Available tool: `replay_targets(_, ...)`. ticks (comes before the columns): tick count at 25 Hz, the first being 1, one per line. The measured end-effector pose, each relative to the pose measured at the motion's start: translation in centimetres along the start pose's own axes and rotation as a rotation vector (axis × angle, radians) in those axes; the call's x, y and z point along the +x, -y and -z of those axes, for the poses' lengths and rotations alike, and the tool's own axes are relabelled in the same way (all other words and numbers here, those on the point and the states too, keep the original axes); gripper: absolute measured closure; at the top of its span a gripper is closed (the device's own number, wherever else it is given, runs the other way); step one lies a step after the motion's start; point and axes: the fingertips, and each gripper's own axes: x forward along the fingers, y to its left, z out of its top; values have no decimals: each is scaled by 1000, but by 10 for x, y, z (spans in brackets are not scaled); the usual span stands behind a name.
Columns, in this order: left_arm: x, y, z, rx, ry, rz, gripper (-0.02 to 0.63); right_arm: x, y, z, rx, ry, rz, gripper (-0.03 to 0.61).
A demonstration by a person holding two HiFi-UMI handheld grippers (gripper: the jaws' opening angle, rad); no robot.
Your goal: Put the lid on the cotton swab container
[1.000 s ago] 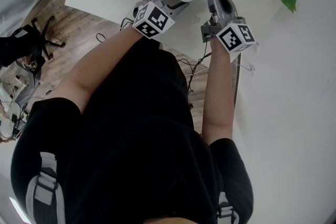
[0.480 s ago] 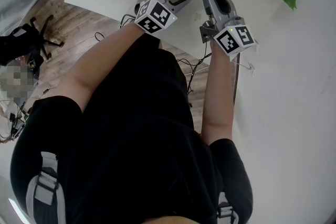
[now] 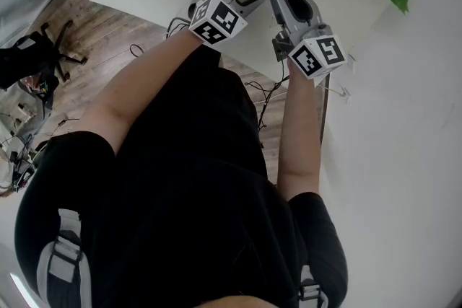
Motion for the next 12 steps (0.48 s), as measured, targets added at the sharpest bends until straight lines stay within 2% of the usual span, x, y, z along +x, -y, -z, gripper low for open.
replay_targets(7,1,-1,-1,-4,2,5,374,10,-13,13,-52,-63,-7,454)
replay_targets(12,0,0,0,-5,6,3,373,12,-9,28,-85,-105,41,456)
